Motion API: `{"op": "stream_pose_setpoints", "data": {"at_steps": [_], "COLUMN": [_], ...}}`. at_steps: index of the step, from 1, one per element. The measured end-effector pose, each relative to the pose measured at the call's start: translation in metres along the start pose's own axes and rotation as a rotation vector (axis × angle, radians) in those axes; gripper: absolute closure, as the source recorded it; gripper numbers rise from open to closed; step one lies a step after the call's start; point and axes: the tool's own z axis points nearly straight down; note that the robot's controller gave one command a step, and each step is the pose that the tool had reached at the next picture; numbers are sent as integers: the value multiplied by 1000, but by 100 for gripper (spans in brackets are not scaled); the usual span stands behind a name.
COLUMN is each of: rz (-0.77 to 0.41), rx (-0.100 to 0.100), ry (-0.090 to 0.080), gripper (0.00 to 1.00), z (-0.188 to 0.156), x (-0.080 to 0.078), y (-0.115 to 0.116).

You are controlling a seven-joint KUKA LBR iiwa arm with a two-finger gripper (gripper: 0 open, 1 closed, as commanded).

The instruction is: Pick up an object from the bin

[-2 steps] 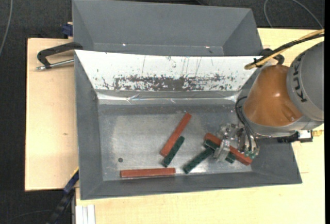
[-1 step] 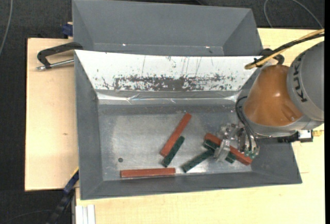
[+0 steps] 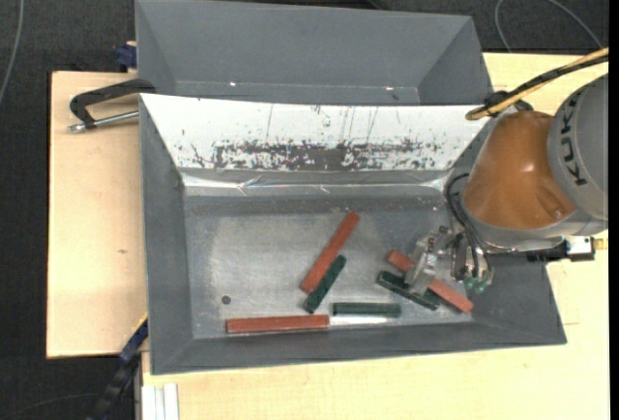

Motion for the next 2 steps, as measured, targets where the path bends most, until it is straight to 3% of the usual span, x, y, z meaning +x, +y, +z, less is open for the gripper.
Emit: {"op": "stream_pose_setpoints", "data": {"at_steps": [2], "rz": [0], "rx": [1], "ry": [4], "gripper": [100], "z": [-22], "x": [0], "y": [0]}}
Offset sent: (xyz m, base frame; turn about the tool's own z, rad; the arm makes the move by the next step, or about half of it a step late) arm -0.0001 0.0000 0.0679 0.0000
